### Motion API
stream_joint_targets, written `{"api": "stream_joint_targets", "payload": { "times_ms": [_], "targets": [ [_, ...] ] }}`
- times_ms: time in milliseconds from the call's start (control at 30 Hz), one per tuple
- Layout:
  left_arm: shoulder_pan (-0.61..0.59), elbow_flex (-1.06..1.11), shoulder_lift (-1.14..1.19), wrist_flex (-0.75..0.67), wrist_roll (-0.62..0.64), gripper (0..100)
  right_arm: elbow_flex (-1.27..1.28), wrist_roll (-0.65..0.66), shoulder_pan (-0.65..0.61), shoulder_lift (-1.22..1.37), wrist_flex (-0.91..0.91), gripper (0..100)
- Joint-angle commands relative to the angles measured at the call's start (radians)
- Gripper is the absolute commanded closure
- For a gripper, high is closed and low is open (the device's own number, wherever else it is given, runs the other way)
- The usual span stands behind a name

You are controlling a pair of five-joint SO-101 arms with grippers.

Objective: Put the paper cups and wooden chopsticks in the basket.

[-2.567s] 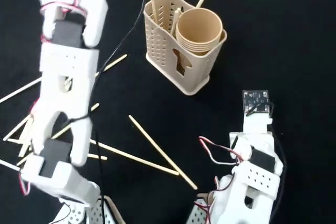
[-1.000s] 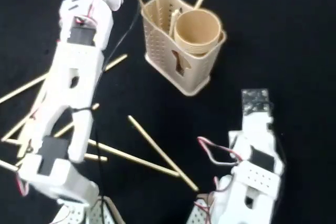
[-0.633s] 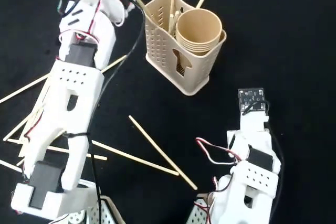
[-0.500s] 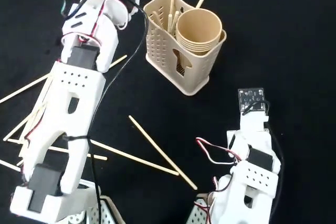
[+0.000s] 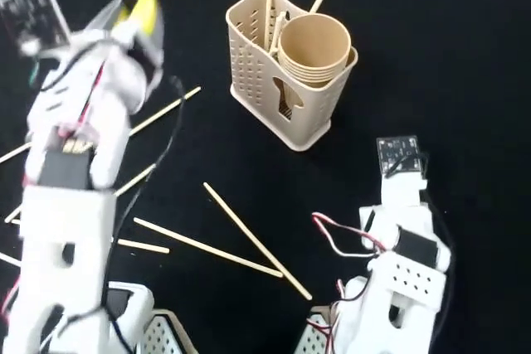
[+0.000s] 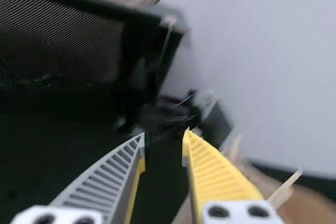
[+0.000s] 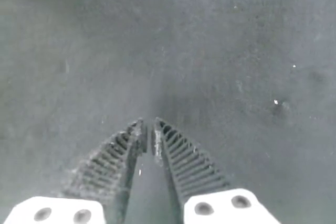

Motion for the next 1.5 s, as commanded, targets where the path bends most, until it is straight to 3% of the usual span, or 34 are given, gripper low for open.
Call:
{"api": "stream_joint_targets", "payload": {
  "times_ms": [0,100,233,367,467,600,833,967,1200,1467],
  "targets": [
    [-0.101,0.162,-0.256,0.149,-0.226,88,-0.216,0.092,-0.074,-0.007,0.204,96.0],
    [-0.176,0.315,-0.408,0.161,-0.288,88,-0.351,0.275,-0.199,-0.005,0.408,96.2],
    [-0.266,0.472,-0.577,0.301,-0.356,87,-0.521,0.382,-0.354,-0.002,0.634,95.9],
    [-0.291,0.595,-0.629,0.443,-0.411,87,-0.628,0.399,-0.526,0.012,0.74,95.9],
    [-0.297,0.682,-0.629,0.47,-0.431,87,-0.63,0.388,-0.623,0.117,0.732,95.9],
    [-0.297,0.791,-0.629,0.485,-0.436,87,-0.648,0.264,-0.769,0.363,0.632,95.9],
    [-0.326,0.88,-0.635,0.491,-0.434,87,-0.723,0.166,-0.985,0.622,0.436,95.9],
    [-0.398,0.958,-0.638,0.42,-0.465,87,-0.74,0.153,-1.02,0.705,0.333,94.8],
    [-0.458,1.109,-0.638,0.285,-0.565,87,-0.773,0.147,-1.094,0.869,0.158,82.5],
    [-0.458,1.148,-0.64,0.264,-0.595,87,-0.769,-0.009,-1.135,1.05,-0.078,81.8]
  ]
}}
